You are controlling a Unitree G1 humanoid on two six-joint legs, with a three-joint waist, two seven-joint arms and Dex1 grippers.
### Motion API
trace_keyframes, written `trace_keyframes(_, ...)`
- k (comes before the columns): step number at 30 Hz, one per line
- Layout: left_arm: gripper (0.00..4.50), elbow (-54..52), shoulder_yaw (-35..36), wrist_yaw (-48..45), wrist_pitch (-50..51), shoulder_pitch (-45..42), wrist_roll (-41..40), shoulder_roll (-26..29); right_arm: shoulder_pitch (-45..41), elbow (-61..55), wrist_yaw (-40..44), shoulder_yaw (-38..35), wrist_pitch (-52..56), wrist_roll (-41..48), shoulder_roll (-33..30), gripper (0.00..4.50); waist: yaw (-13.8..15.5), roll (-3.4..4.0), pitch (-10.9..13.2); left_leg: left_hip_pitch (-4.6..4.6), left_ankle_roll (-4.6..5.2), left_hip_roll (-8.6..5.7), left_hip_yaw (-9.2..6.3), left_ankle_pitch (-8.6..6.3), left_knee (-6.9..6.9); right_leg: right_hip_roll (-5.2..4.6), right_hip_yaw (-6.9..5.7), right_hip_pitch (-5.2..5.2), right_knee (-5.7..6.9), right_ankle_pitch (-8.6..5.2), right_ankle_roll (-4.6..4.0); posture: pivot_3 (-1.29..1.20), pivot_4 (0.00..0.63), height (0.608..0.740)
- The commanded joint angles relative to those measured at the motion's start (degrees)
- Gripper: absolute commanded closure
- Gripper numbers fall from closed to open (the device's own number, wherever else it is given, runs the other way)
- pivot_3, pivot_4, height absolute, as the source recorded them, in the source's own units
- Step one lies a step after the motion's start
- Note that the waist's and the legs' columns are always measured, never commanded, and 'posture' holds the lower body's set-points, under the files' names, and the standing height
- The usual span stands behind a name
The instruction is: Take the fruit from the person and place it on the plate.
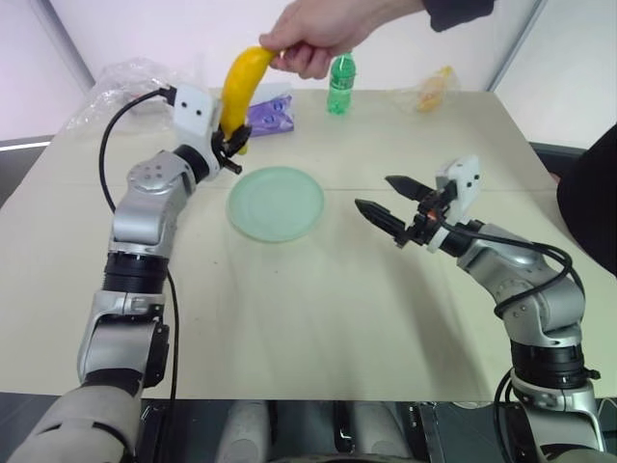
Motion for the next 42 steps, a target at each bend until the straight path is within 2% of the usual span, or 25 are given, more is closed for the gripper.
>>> trace_keyframes(1, 3.44, -3.7, -1.6, -3.1, -1.0, -2.4, 2.5, 2.6, -0.6, -1.4, 0.0, -0.7, -1.3, -0.1, 0.1, 0.0, 0.0, 0.0, 0.0, 0.0, 0.0, 0.0, 0.0, 0.0, 0.0, 0.0, 0.0, 0.0, 0.0, 0.0, 0.0, 0.0, 0.15, 0.74)
trace_keyframes(5, 3.44, -0.6, -12.9, -11.1, -7.5, -2.3, 13.4, 8.4, -1.1, -0.6, 0.1, -0.3, -1.5, -0.6, 0.4, 0.0, -0.1, 0.02, 0.0, 0.03, 0.0, 0.0, 0.02, 0.0, -0.03, 0.02, 0.0, 0.0, 0.0, 0.0, 0.0, 0.0, 0.15, 0.74)
trace_keyframes(11, 3.44, 13.9, -20.8, -16.4, -15.3, -5.4, 21.3, 7.1, -0.8, -0.6, -0.7, 0.2, -2.2, -1.3, 1.7, 0.0, 0.1, 0.02, 0.0, 0.0, 0.0, 0.0, 0.04, 0.0, 0.03, 0.02, 0.0, 0.0, 0.01, 0.0, 0.0, 0.0, 0.15, 0.74)
trace_keyframes(17, 3.44, 27.4, -23.2, -14.2, -24.9, -9.0, 27.1, 4.8, 1.1, -1.0, -2.3, -0.2, -3.0, -2.5, 2.7, 0.0, 0.1, 0.01, 0.0, -0.1, 0.01, 0.0, 0.04, 0.0, 0.02, 0.03, -0.01, -0.11, 0.0, 0.0, 0.0, 0.0, 0.15, 0.74)
trace_keyframes(18, 2.4, 28.4, -23.3, -14.4, -26.2, -9.5, 27.7, 4.8, 1.3, -1.1, -2.5, -0.3, -3.1, -2.5, 2.8, 0.0, 0.1, 0.01, 0.0, -0.11, 0.01, 0.0, 0.03, 0.0, 0.03, 0.03, 0.0, -0.11, 0.0, 0.0, 0.0, 0.0, 0.15, 0.74)
trace_keyframes(19, 2.11, 29.3, -23.4, -14.5, -27.2, -9.9, 28.2, 4.7, 1.4, -1.2, -2.7, -0.3, -3.2, -2.5, 2.9, 0.0, 0.0, 0.01, 0.0, -0.11, 0.01, 0.0, 0.04, -0.01, 0.04, 0.03, 0.0, -0.11, 0.01, 0.0, 0.0, 0.0, 0.15, 0.74)
trace_keyframes(23, 0.02, 31.6, -22.2, -13.2, -29.5, -11.1, 29.3, 4.2, 1.6, -1.4, -3.1, -0.2, -3.4, -2.5, 3.1, 0.0, 0.0, 0.01, 0.0, -0.1, 0.01, 0.0, 0.04, -0.01, 0.03, 0.03, 0.0, -0.11, 0.02, 0.0, 0.0, 0.0, 0.15, 0.74)
trace_keyframes(29, 0.02, 30.9, -19.9, -10.6, -31.5, -13.2, 29.7, 4.8, 1.3, -0.9, -3.1, 0.2, -3.6, -2.5, 3.3, 0.0, 0.1, 0.01, 0.0, -0.11, 0.01, 0.0, 0.03, 0.0, 0.04, 0.02, -0.01, -0.11, 0.02, 0.0, 0.0, 0.0, 0.15, 0.74)
trace_keyframes(32, 0.02, 25.6, -13.7, -12.6, -25.8, -12.6, 23.1, 4.5, 1.1, -0.7, -3.1, 0.2, -3.5, -2.6, 3.3, 0.0, 0.0, 0.01, 0.0, -0.12, 0.01, 0.01, 0.03, 0.0, 0.05, 0.02, 0.0, -0.11, 0.03, 0.0, 0.0, 0.0, 0.15, 0.74)
trace_keyframes(34, 0.02, 18.8, -7.9, -13.5, -18.0, -10.6, 17.4, 5.2, 1.2, -0.8, -3.0, 0.1, -3.5, -2.5, 3.2, 0.0, -0.1, 0.01, 0.0, -0.12, 0.01, 0.02, 0.03, 0.0, 0.04, 0.02, 0.0, -0.12, 0.03, 0.0, 0.0, 0.0, 0.15, 0.74)
trace_keyframes(38, 0.02, -3.6, 4.2, -19.4, 8.2, -0.7, 0.9, 9.0, 1.6, -0.4, -2.7, 0.1, -3.7, -2.6, 3.1, 0.0, -1.8, 0.04, 0.0, -0.08, 0.01, 0.05, 0.01, 0.0, 0.01, 0.02, 0.02, -0.12, 0.09, 0.0, 0.0, 0.0, 0.15, 0.74)
trace_keyframes(42, 0.02, -21.2, 12.4, -17.3, 22.8, 12.5, -7.2, 11.6, 1.1, 1.1, -1.9, 0.5, -4.1, -2.9, 3.2, 0.0, -1.7, 0.05, 0.0, 0.03, 0.01, 0.09, -0.02, 0.0, -0.01, 0.04, 0.04, -0.12, 0.23, -0.01, 0.0, 0.0, 0.15, 0.74)
